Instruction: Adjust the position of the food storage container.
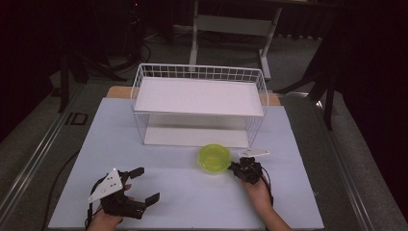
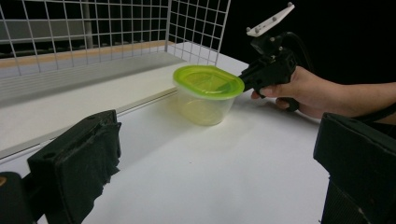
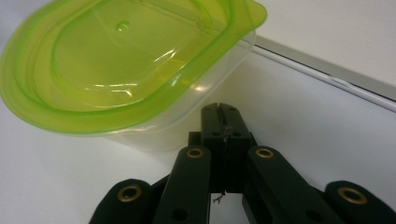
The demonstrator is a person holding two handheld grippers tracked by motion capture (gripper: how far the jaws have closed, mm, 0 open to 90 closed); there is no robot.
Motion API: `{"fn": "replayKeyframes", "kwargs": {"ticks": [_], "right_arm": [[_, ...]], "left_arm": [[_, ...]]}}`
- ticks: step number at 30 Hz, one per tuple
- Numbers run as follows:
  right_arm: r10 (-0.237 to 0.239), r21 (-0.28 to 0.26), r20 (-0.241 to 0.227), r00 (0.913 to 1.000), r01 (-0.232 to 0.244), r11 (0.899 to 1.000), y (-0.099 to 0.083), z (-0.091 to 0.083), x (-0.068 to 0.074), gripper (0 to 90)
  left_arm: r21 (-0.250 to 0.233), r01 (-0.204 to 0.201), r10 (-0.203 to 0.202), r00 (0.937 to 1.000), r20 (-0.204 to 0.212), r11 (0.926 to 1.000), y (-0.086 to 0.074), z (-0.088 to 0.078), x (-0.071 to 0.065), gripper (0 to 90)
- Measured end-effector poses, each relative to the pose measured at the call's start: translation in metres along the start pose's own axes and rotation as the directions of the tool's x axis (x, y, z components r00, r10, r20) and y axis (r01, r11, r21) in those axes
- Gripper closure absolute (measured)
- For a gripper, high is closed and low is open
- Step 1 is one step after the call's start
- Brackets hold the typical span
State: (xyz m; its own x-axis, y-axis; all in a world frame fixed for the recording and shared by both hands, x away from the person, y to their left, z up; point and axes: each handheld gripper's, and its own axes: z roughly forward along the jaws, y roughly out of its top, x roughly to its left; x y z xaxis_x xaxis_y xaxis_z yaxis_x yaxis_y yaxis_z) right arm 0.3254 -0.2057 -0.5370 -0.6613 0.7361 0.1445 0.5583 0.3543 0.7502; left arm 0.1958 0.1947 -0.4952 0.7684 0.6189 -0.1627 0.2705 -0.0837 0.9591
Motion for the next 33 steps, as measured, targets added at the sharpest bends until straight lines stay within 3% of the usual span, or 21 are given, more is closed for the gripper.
{"fn": "replayKeyframes", "kwargs": {"ticks": [4, 7, 15, 33], "right_arm": [[0.016, 0.003, -0.032, 0.9994, -0.016, 1.0, 0.005, 0.009, 0.007, 90.0], [-0.003, 0.011, -0.026, 0.9997, 0.004, 1.0, 0.005, 0.01, 0.011, 90.0], [0.014, 0.002, -0.022, 0.9997, -0.014, 1.0, 0.004, 0.004, 0.007, 90.0], [0.005, 0.023, -0.086, 0.9963, -0.003, 1.0, 0.016, 0.031, 0.031, 90.0]], "left_arm": [[-0.003, 0.001, -0.001, 1.0, 0.0, 1.0, 0.0, 0.0, 0.0, 1.6], [-0.003, -0.002, 0.002, 1.0, 0.001, 1.0, 0.0, -0.001, -0.001, 1.5], [0.001, -0.005, 0.005, 1.0, -0.001, 1.0, 0.0, 0.0, -0.001, 1.6], [0.002, -0.001, 0.001, 1.0, 0.002, 1.0, 0.0, -0.001, -0.001, 1.5]]}}
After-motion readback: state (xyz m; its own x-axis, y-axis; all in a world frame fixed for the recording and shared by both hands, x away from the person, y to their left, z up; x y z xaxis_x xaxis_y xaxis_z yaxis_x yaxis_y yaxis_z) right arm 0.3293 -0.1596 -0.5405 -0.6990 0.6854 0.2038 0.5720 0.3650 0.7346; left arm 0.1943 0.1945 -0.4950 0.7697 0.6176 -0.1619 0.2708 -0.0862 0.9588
